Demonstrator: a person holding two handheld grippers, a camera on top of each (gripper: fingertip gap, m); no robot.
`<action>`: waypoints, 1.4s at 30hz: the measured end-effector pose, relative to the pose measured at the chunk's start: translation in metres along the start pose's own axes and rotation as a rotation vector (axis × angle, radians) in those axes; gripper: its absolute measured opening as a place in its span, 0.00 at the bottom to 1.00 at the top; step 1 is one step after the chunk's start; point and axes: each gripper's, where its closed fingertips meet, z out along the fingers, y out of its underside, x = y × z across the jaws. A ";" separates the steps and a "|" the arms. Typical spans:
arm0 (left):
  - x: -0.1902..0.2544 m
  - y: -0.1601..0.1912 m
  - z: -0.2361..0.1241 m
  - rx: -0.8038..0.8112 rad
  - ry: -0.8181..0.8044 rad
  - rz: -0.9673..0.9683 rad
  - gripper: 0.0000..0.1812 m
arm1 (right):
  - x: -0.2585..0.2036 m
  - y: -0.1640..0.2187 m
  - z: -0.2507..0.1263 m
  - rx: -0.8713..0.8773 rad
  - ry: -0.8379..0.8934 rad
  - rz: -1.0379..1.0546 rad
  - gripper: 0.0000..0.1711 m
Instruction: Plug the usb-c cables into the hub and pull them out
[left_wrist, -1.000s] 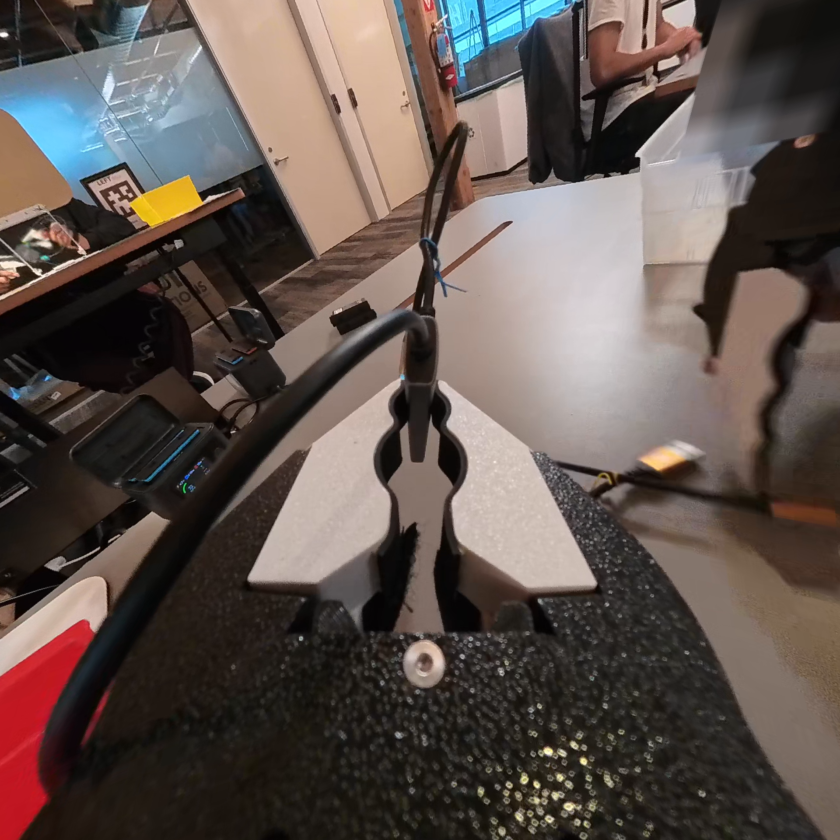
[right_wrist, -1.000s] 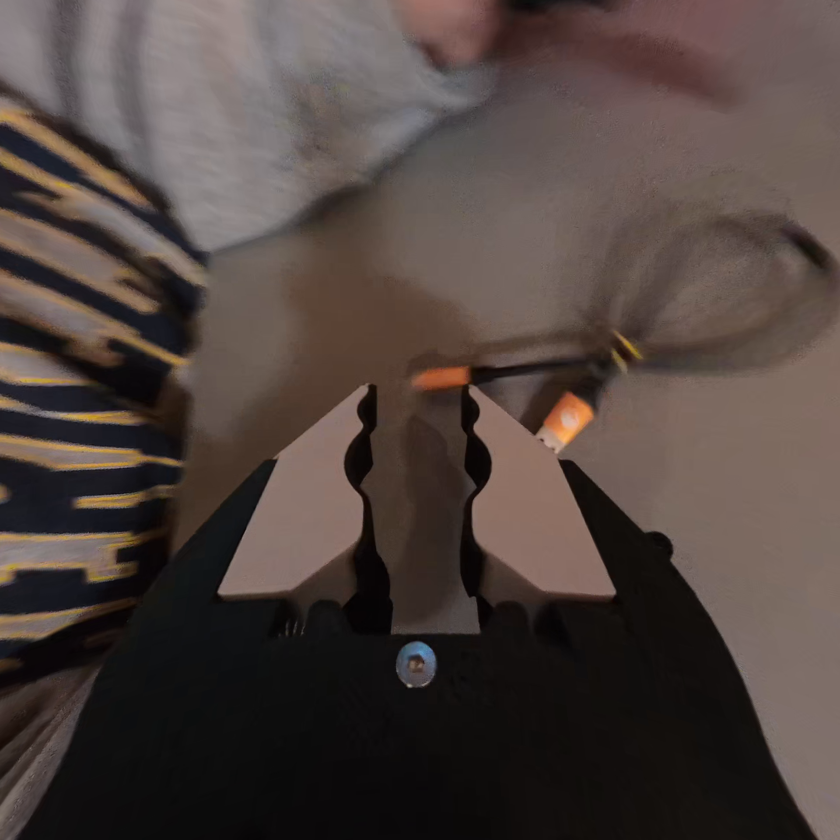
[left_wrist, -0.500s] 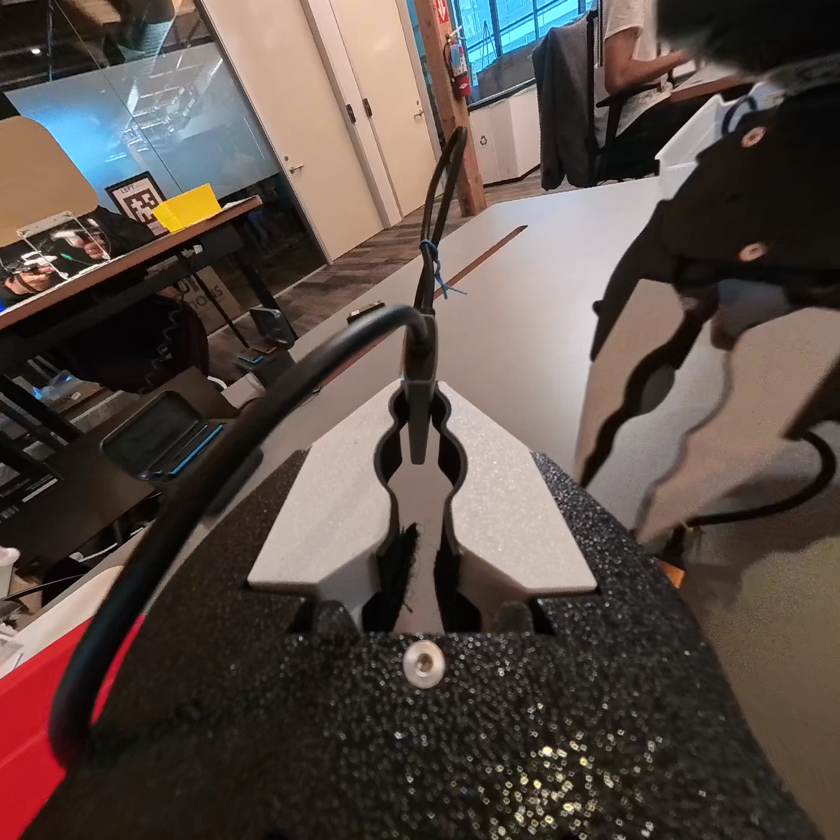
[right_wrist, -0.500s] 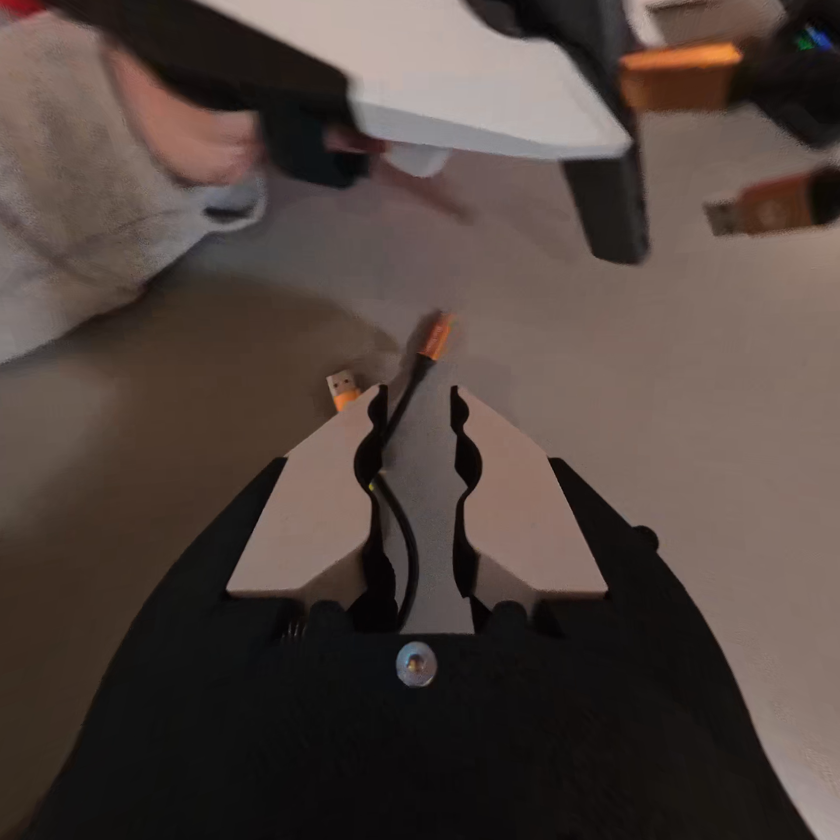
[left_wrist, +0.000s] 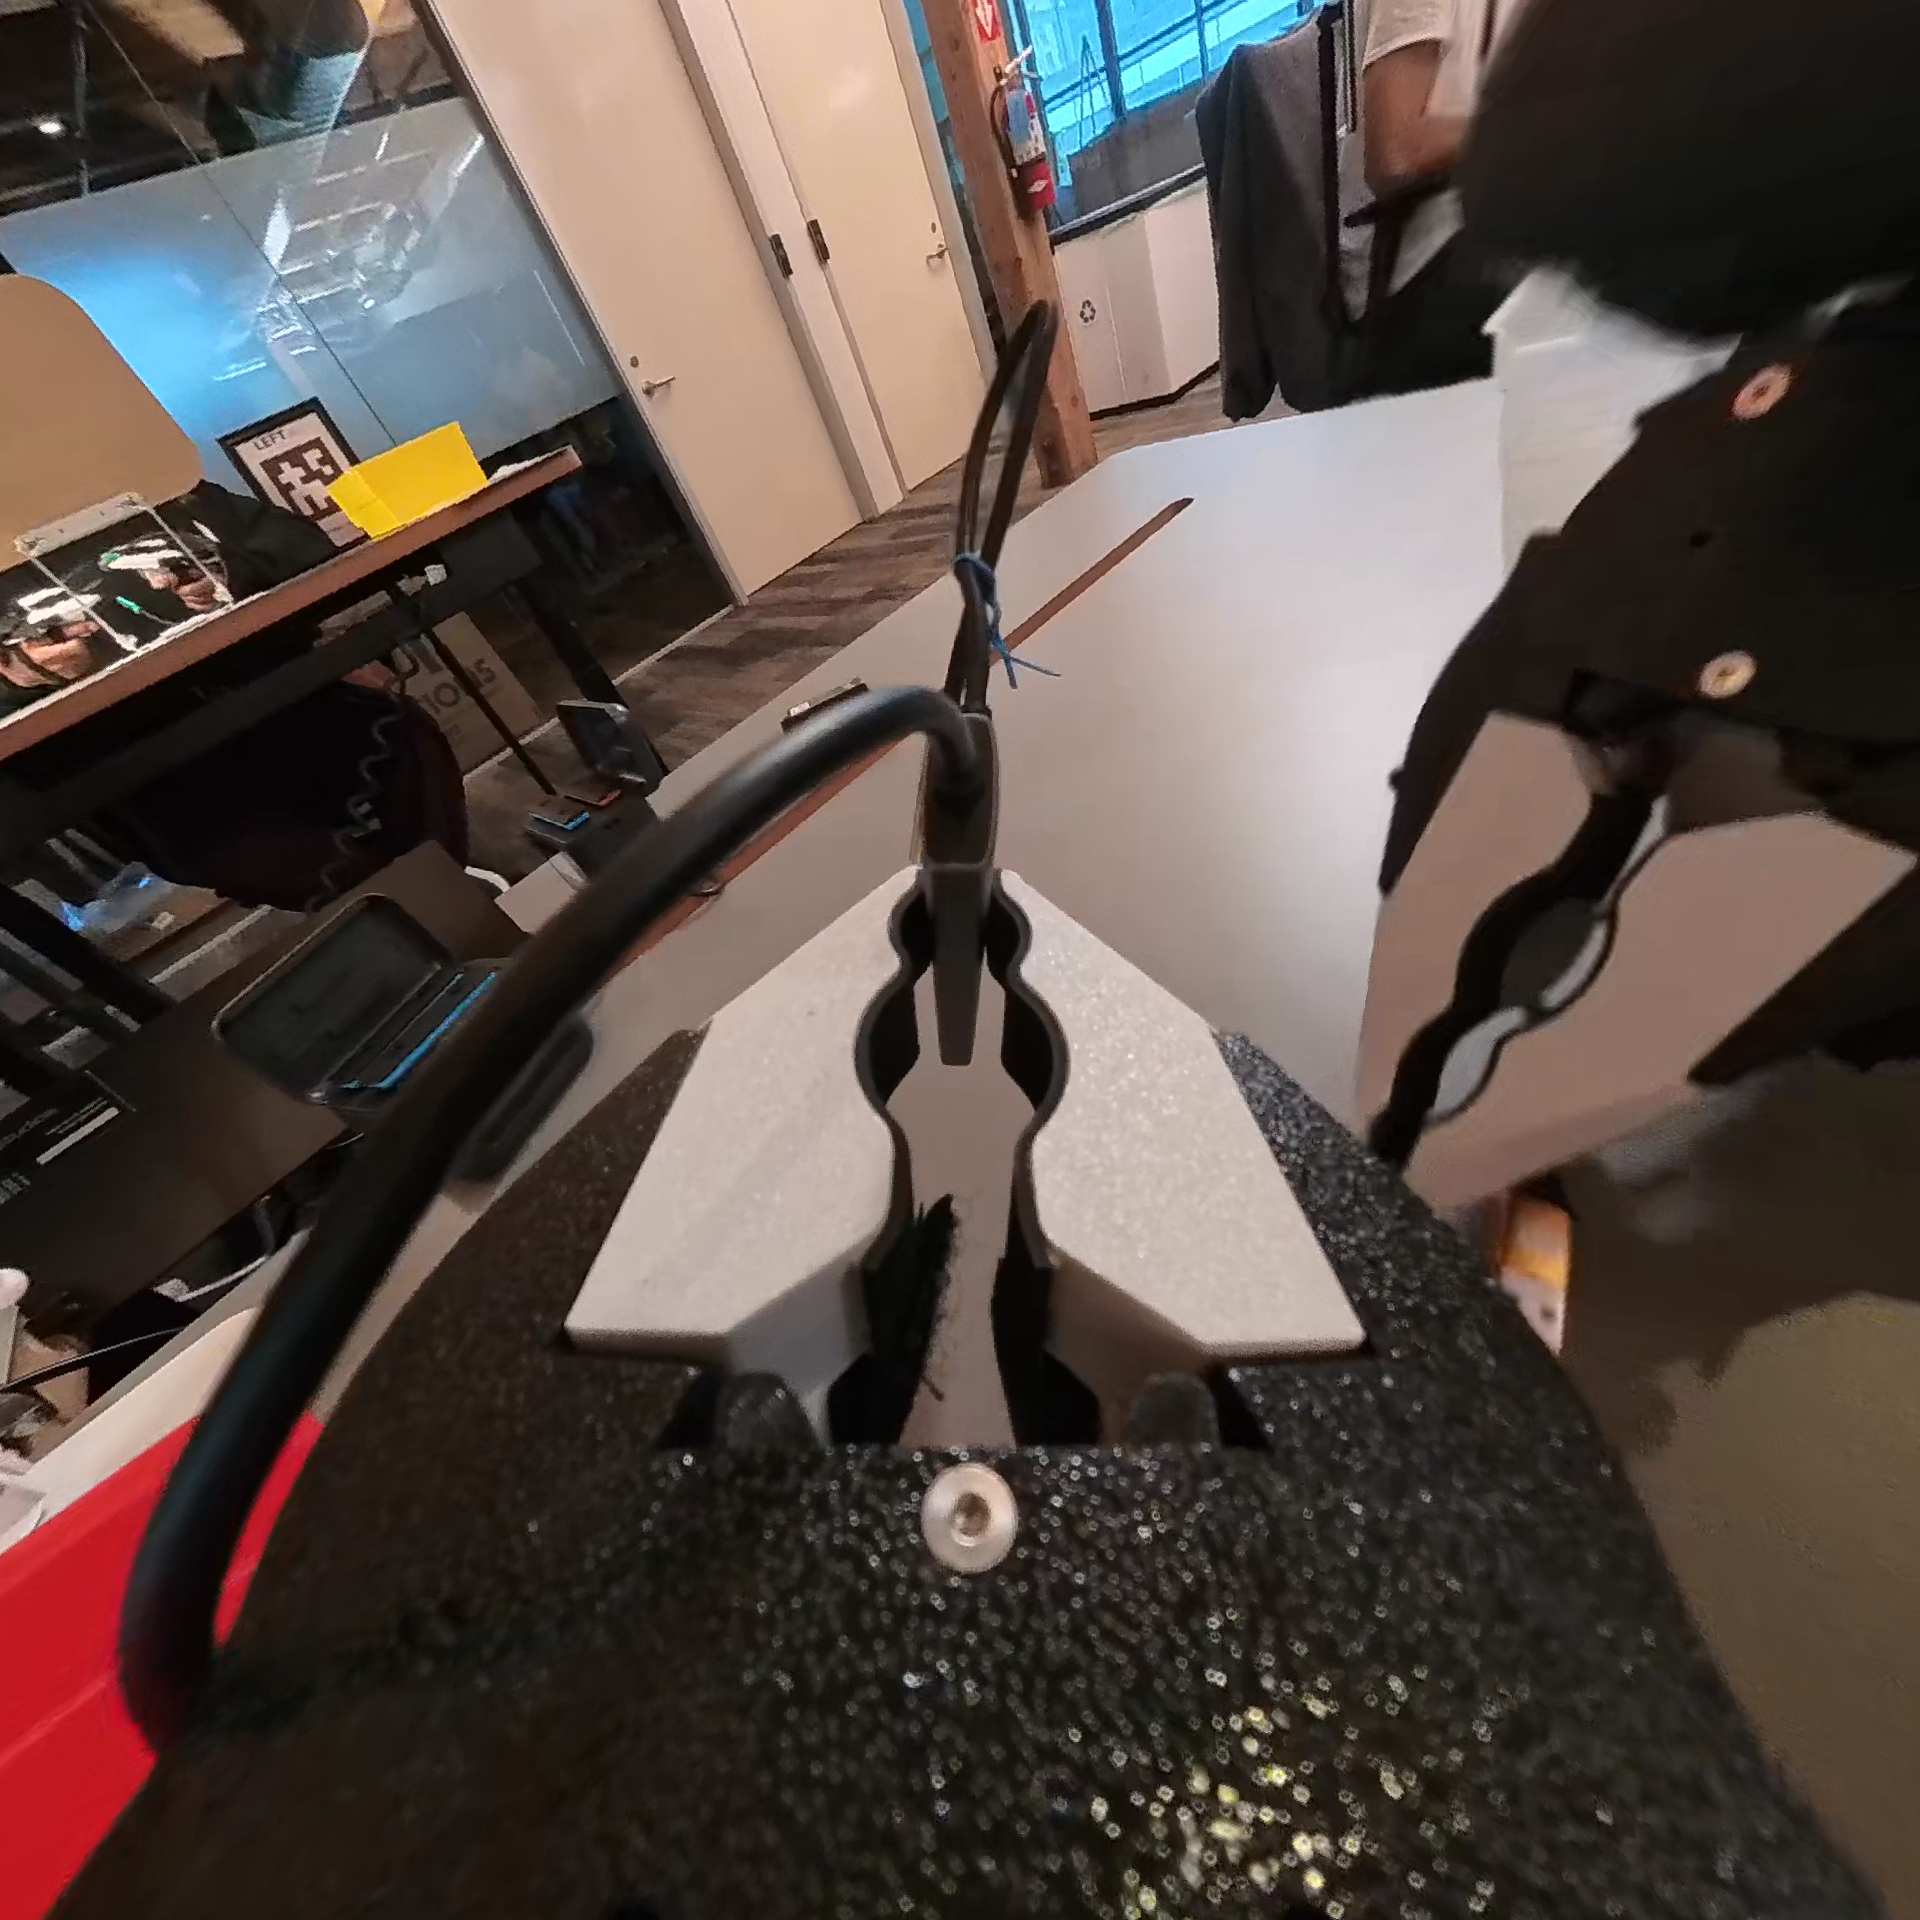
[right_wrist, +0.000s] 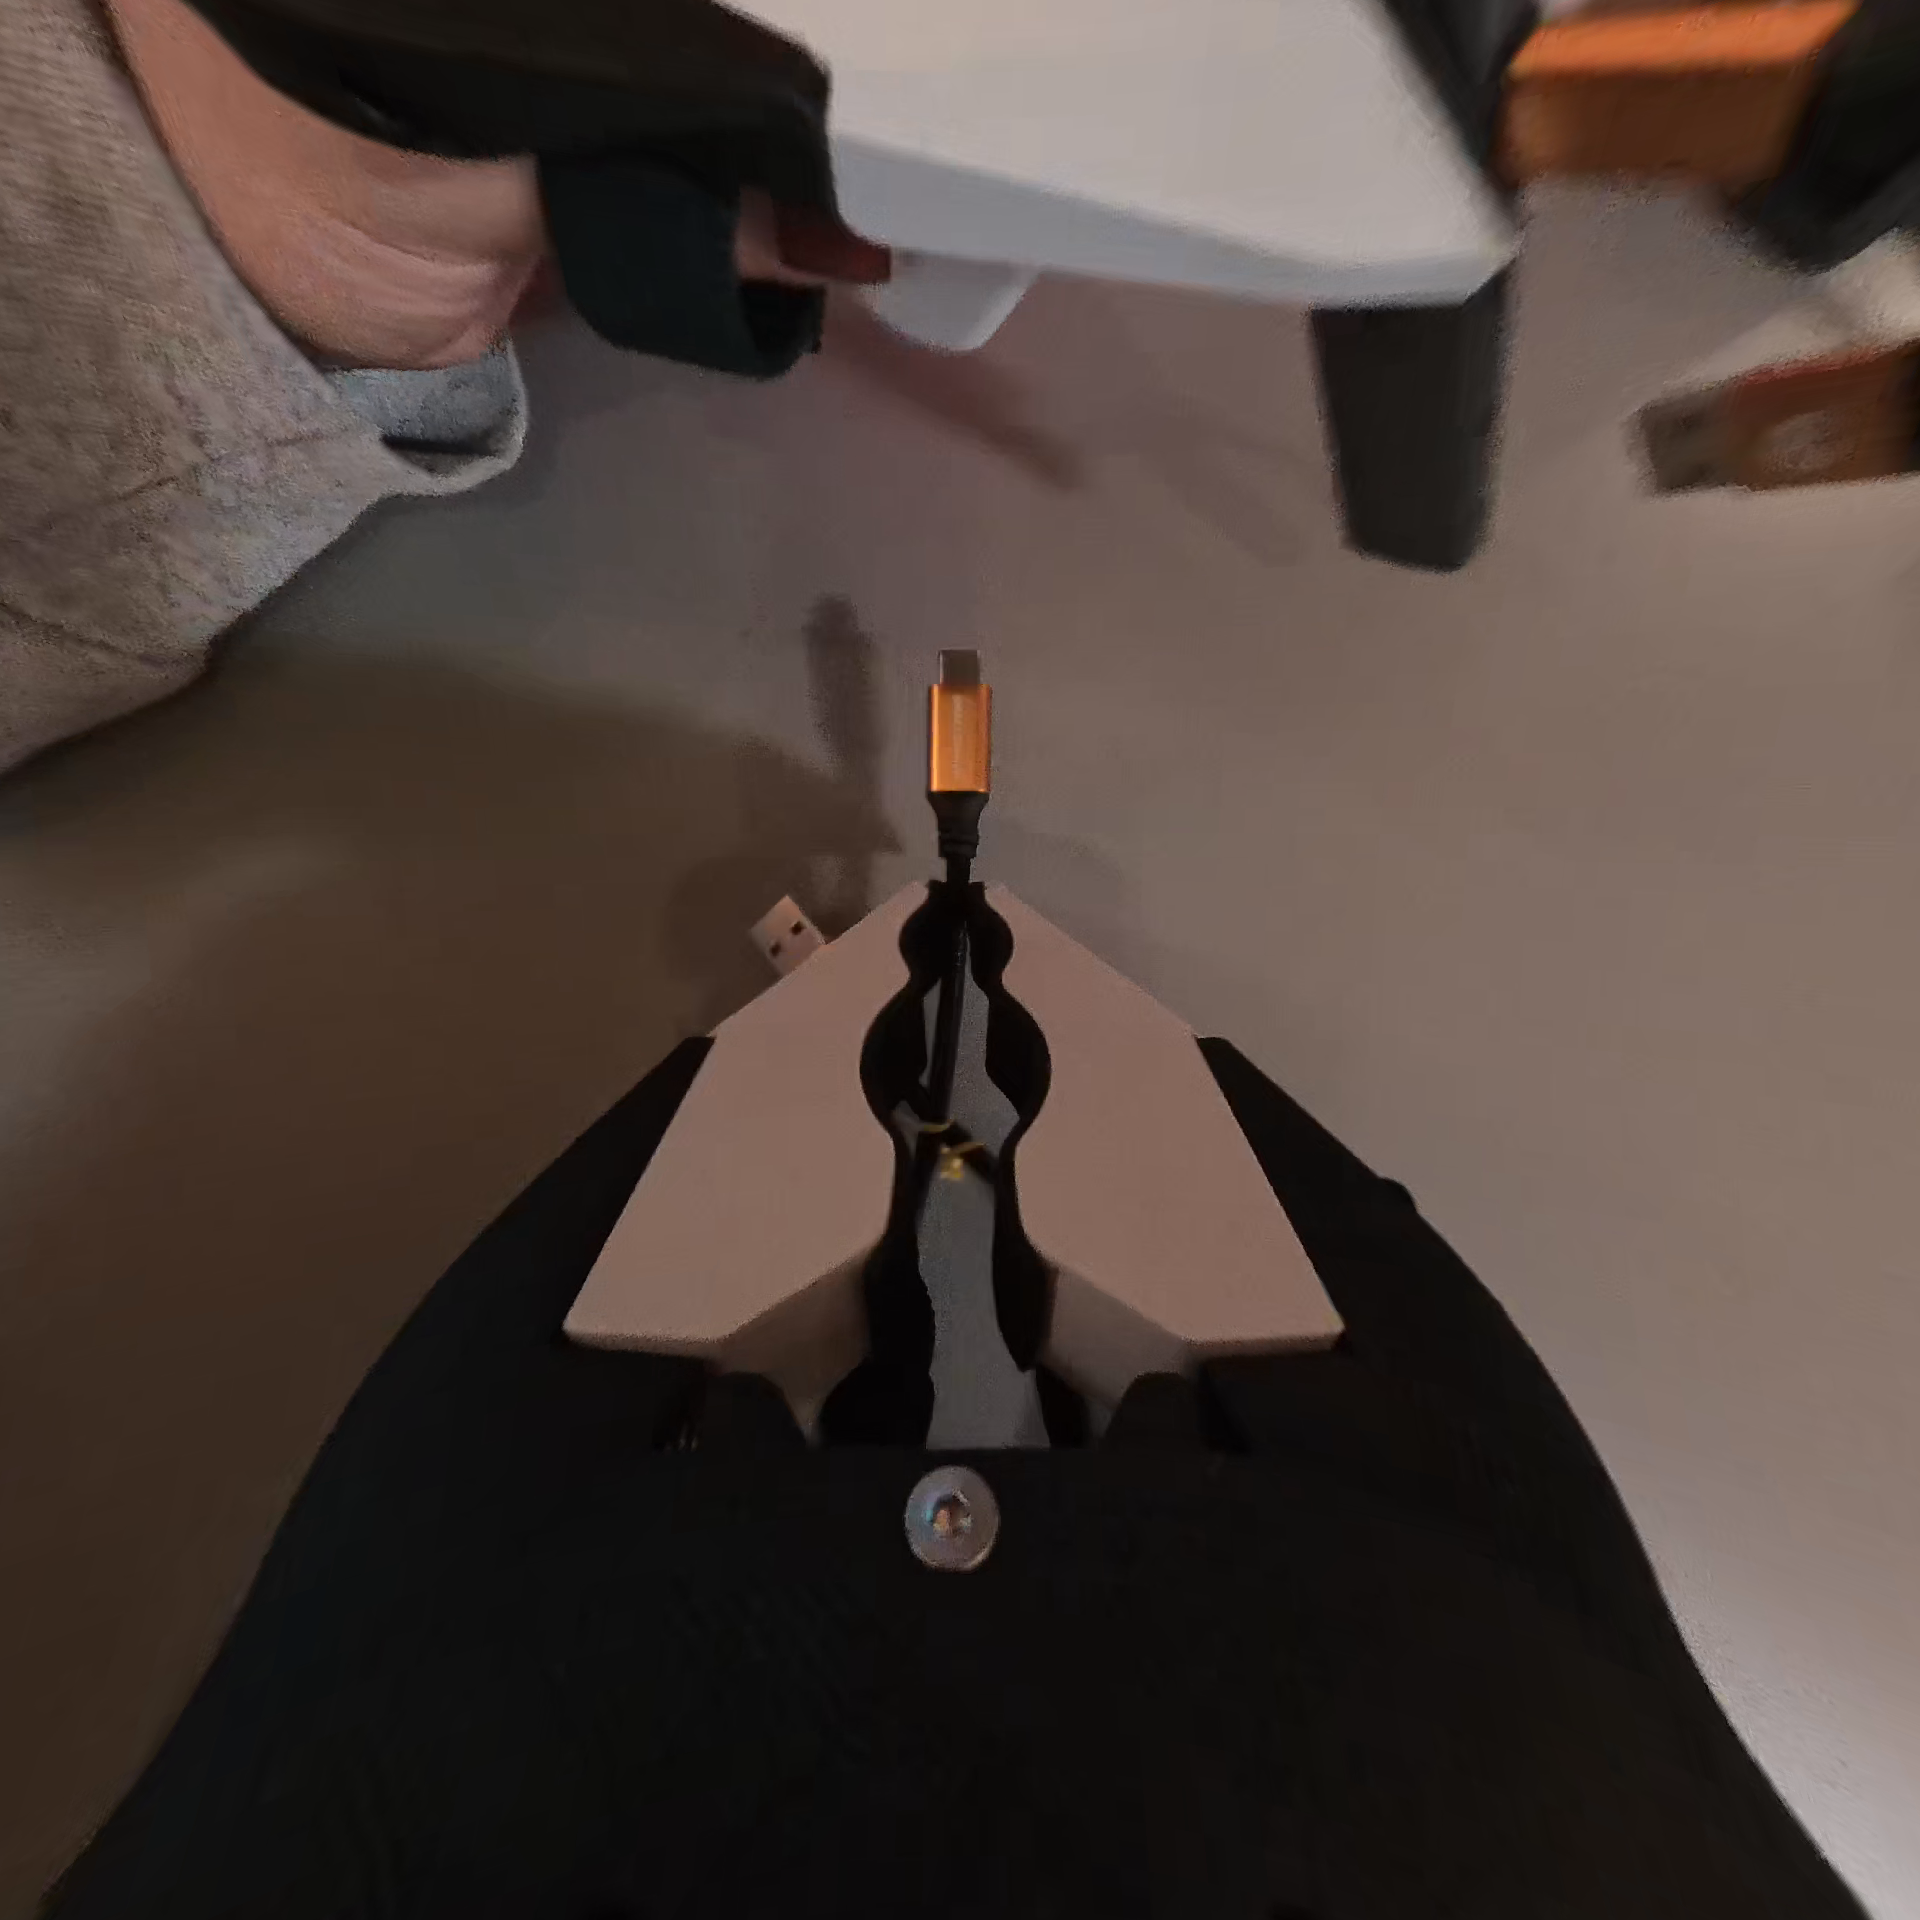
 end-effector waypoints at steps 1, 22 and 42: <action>0.001 0.001 0.000 0.001 0.010 -0.007 0.04 | 0.006 -0.003 -0.008 0.031 0.045 -0.043 0.01; 0.101 0.008 -0.019 -0.099 0.803 -0.333 0.04 | 0.024 0.012 -0.097 -0.086 0.527 -0.905 0.01; 0.104 0.009 -0.019 -0.128 0.814 -0.353 0.04 | 0.014 0.012 -0.082 -0.210 0.618 -1.122 0.00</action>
